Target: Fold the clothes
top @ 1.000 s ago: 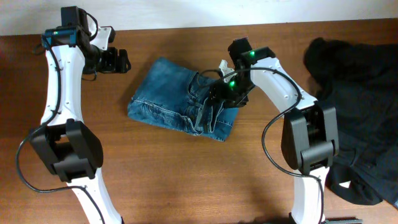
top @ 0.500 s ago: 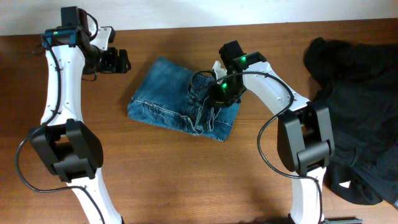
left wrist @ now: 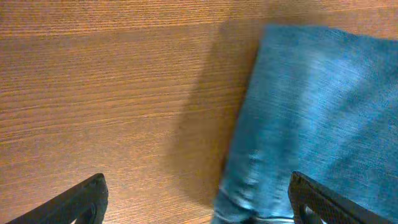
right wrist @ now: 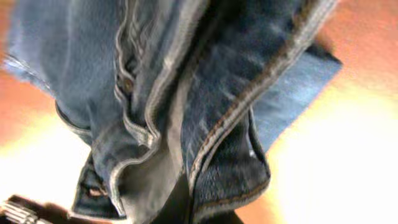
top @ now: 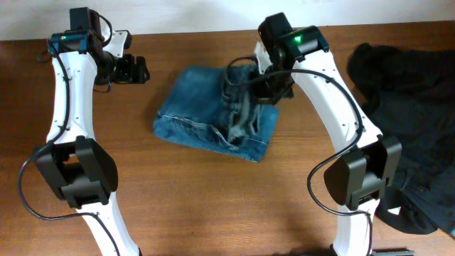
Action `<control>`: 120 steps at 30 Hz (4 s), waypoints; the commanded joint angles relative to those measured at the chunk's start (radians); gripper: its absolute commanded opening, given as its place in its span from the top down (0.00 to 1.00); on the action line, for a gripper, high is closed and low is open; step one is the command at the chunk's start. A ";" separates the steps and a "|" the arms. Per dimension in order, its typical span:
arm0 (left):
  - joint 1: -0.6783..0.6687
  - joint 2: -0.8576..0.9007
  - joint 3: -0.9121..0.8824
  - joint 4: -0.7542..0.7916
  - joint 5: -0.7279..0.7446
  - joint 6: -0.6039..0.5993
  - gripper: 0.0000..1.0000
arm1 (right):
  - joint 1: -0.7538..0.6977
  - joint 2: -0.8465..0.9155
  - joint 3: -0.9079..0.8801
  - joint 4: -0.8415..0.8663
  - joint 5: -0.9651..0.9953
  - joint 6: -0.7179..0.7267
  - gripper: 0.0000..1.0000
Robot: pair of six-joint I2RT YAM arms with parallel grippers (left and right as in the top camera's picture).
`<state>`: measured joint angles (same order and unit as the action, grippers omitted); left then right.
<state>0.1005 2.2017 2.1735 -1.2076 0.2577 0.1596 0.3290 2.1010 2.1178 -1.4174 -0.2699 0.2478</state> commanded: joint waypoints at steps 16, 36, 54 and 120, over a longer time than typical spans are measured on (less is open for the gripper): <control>0.000 0.005 0.019 -0.005 0.015 -0.010 0.08 | -0.030 -0.018 -0.141 0.006 0.163 -0.075 0.49; 0.000 0.005 0.019 -0.013 0.015 -0.010 0.07 | -0.015 -0.013 -0.561 0.518 -0.104 0.154 0.56; 0.000 0.005 0.019 -0.012 0.015 -0.010 0.07 | -0.041 -0.118 -0.179 -0.049 0.301 0.094 0.96; 0.000 0.005 0.019 -0.019 0.015 -0.010 0.07 | -0.195 -0.115 -0.674 0.275 0.316 -0.165 0.75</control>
<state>0.1005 2.2017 2.1735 -1.2259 0.2607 0.1596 0.1715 1.9820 1.5856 -1.2064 0.0185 0.0921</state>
